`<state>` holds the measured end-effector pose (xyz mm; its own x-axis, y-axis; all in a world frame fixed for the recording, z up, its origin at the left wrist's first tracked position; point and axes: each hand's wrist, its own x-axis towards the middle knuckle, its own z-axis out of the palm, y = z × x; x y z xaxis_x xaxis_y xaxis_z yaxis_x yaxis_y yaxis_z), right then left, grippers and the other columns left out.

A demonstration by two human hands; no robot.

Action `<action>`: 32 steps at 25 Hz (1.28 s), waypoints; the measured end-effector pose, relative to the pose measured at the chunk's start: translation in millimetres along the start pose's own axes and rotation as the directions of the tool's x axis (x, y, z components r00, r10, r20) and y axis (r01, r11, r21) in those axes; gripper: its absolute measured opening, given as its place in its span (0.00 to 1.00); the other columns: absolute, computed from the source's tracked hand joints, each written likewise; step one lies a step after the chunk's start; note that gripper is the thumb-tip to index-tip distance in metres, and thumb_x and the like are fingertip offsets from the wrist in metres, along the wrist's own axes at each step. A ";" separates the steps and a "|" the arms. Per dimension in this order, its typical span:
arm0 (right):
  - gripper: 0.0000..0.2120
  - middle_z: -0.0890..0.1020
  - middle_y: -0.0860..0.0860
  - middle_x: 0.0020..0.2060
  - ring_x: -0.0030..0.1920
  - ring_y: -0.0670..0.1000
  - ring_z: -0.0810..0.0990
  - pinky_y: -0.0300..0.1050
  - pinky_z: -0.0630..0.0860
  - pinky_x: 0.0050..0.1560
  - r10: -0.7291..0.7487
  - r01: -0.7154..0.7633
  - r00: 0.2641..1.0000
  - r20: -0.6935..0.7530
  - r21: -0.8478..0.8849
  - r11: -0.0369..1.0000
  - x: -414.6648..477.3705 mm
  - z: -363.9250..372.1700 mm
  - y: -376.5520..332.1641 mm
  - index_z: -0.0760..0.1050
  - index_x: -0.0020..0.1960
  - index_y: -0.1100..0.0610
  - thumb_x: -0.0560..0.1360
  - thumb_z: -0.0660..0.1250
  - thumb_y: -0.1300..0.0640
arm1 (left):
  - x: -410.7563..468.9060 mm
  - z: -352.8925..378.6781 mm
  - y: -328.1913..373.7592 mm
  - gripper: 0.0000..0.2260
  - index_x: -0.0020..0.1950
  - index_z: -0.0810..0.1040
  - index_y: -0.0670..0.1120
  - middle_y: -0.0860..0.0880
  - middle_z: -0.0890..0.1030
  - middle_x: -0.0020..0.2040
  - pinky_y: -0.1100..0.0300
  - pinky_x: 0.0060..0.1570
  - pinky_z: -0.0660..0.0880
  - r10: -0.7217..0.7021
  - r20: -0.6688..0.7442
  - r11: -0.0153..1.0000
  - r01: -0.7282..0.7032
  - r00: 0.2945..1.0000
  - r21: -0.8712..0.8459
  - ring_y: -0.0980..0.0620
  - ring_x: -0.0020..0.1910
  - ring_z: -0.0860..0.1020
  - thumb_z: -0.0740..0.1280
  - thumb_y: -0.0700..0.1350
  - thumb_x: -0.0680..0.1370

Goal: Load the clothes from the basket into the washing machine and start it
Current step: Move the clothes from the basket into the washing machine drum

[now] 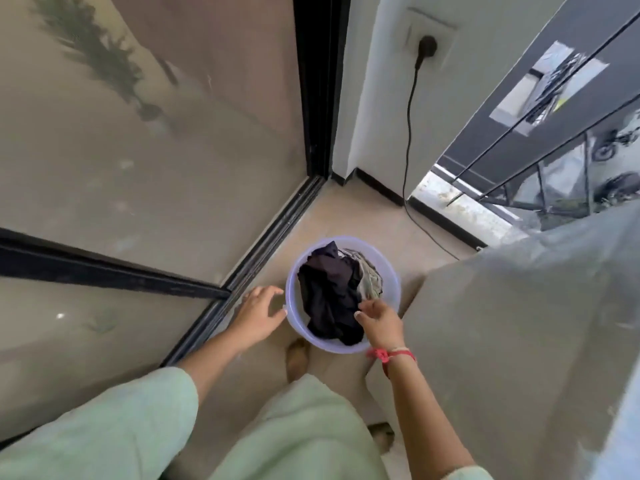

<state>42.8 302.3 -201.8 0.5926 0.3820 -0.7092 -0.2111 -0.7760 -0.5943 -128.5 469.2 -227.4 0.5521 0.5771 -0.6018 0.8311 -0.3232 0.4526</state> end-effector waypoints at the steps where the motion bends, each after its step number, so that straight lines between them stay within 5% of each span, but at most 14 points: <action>1: 0.10 0.81 0.55 0.53 0.56 0.54 0.78 0.38 0.69 0.50 0.035 -0.034 0.999 0.018 -0.038 0.999 22.5 10.4 9.2 0.77 0.55 0.61 0.74 0.67 0.61 | 21.9 7.7 -6.4 0.19 0.64 0.72 0.49 0.46 0.72 0.63 0.52 0.63 0.67 0.007 0.058 1.000 -0.008 0.998 0.025 0.44 0.66 0.68 0.67 0.49 0.74; 5: 0.17 0.80 0.56 0.58 0.58 0.56 0.77 0.44 0.71 0.57 0.211 -0.187 0.974 0.080 -0.237 0.953 108.3 45.4 55.3 0.75 0.59 0.61 0.72 0.70 0.58 | 104.0 48.7 -17.6 0.26 0.70 0.65 0.49 0.45 0.68 0.67 0.50 0.65 0.65 -0.029 0.171 0.984 -0.002 0.985 0.178 0.43 0.67 0.66 0.68 0.48 0.74; 8: 0.40 0.67 0.58 0.69 0.66 0.59 0.71 0.49 0.71 0.63 0.280 -0.245 0.960 0.024 -0.419 0.875 146.4 70.1 95.7 0.63 0.70 0.57 0.65 0.76 0.48 | 155.0 83.5 -16.7 0.37 0.75 0.55 0.51 0.45 0.62 0.71 0.47 0.66 0.64 0.087 0.102 0.958 -0.111 0.991 0.264 0.42 0.70 0.63 0.72 0.48 0.71; 10: 0.55 0.47 0.56 0.76 0.74 0.61 0.56 0.59 0.63 0.69 0.124 -0.170 0.985 -0.119 -0.570 0.804 159.0 92.6 114.7 0.46 0.76 0.50 0.61 0.77 0.43 | 186.5 112.4 -16.3 0.48 0.77 0.46 0.54 0.44 0.52 0.75 0.45 0.69 0.60 0.133 0.101 0.962 -0.153 0.986 0.226 0.42 0.73 0.57 0.75 0.49 0.68; 12: 0.60 0.38 0.54 0.76 0.76 0.61 0.45 0.67 0.53 0.70 -0.112 -0.020 0.983 -0.143 -0.700 0.714 172.8 113.8 124.3 0.36 0.76 0.46 0.61 0.76 0.42 | 209.6 140.3 -13.0 0.48 0.76 0.48 0.58 0.44 0.46 0.77 0.44 0.72 0.56 0.155 0.152 0.949 -0.190 0.976 0.252 0.41 0.75 0.51 0.76 0.49 0.67; 15: 0.54 0.39 0.54 0.76 0.76 0.60 0.43 0.71 0.47 0.68 -0.078 -0.019 0.991 -0.106 -0.699 0.715 201.8 125.8 136.6 0.41 0.76 0.47 0.64 0.75 0.44 | 225.4 167.4 -11.2 0.17 0.63 0.72 0.46 0.41 0.68 0.69 0.43 0.66 0.63 0.182 0.139 0.968 -0.203 0.973 0.149 0.39 0.70 0.62 0.67 0.43 0.74; 17: 0.35 0.46 0.55 0.76 0.76 0.61 0.44 0.73 0.44 0.68 -0.030 -0.023 0.998 -0.059 -0.743 0.669 212.8 126.1 146.6 0.59 0.70 0.50 0.69 0.72 0.48 | 219.8 164.7 -14.3 0.07 0.53 0.72 0.39 0.37 0.78 0.52 0.46 0.51 0.71 0.115 0.024 0.993 -0.115 0.993 0.018 0.37 0.54 0.74 0.61 0.40 0.77; 19: 0.14 0.59 0.58 0.73 0.75 0.62 0.52 0.72 0.43 0.69 -0.112 0.058 0.994 -0.006 -0.829 0.556 211.2 122.0 145.8 0.67 0.60 0.54 0.75 0.62 0.57 | 205.1 149.6 -22.0 0.08 0.54 0.72 0.38 0.36 0.79 0.46 0.47 0.44 0.72 0.040 -0.045 0.999 -0.041 0.998 -0.036 0.36 0.45 0.76 0.59 0.41 0.79; 20: 0.12 0.68 0.58 0.67 0.72 0.61 0.61 0.70 0.45 0.70 -0.151 0.089 0.989 0.005 -0.826 0.557 206.0 119.6 144.6 0.69 0.57 0.55 0.75 0.59 0.62 | 194.4 140.4 -28.9 0.10 0.55 0.73 0.39 0.36 0.79 0.45 0.47 0.43 0.73 0.045 -0.067 0.999 -0.046 0.997 -0.023 0.36 0.44 0.76 0.59 0.43 0.79; 22: 0.12 0.78 0.57 0.47 0.55 0.60 0.76 0.62 0.57 0.70 -0.191 0.097 0.980 -0.061 -0.690 0.717 184.4 109.4 137.3 0.68 0.50 0.57 0.70 0.56 0.69 | 169.3 121.2 -41.8 0.10 0.56 0.74 0.42 0.38 0.80 0.43 0.46 0.43 0.75 0.076 -0.070 0.997 -0.074 0.995 0.040 0.36 0.43 0.77 0.61 0.47 0.79; 24: 0.11 0.77 0.57 0.37 0.41 0.63 0.75 0.51 0.71 0.49 -0.165 0.058 0.967 -0.194 -0.463 0.884 146.8 92.7 121.6 0.65 0.46 0.58 0.68 0.55 0.70 | 143.9 104.4 -46.7 0.09 0.52 0.74 0.45 0.40 0.80 0.41 0.47 0.41 0.75 0.087 -0.065 0.994 -0.083 0.994 0.066 0.37 0.42 0.78 0.61 0.50 0.78; 26: 0.09 0.75 0.57 0.35 0.37 0.65 0.72 0.47 0.63 0.35 -0.162 0.051 0.937 -0.309 -0.338 0.940 103.0 76.4 104.3 0.65 0.47 0.59 0.69 0.56 0.69 | 122.6 88.0 -36.3 0.09 0.50 0.72 0.46 0.42 0.79 0.39 0.50 0.37 0.72 0.102 -0.094 0.992 -0.094 0.990 0.086 0.37 0.40 0.77 0.61 0.51 0.79; 32: 0.17 0.79 0.61 0.37 0.38 0.65 0.75 0.46 0.61 0.34 -0.268 0.182 0.789 -0.554 -0.206 0.962 -20.8 4.1 15.5 0.71 0.54 0.59 0.68 0.60 0.70 | 62.5 7.1 55.6 0.13 0.59 0.74 0.44 0.40 0.81 0.47 0.53 0.41 0.71 0.121 -0.280 0.986 -0.149 0.952 -0.078 0.39 0.46 0.78 0.60 0.50 0.80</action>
<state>24.1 284.3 -197.8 0.9542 0.2310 -0.1902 0.0649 -0.7802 -0.6222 -47.3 482.0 -244.5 0.6079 0.7205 -0.3336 0.7320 -0.3457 0.5871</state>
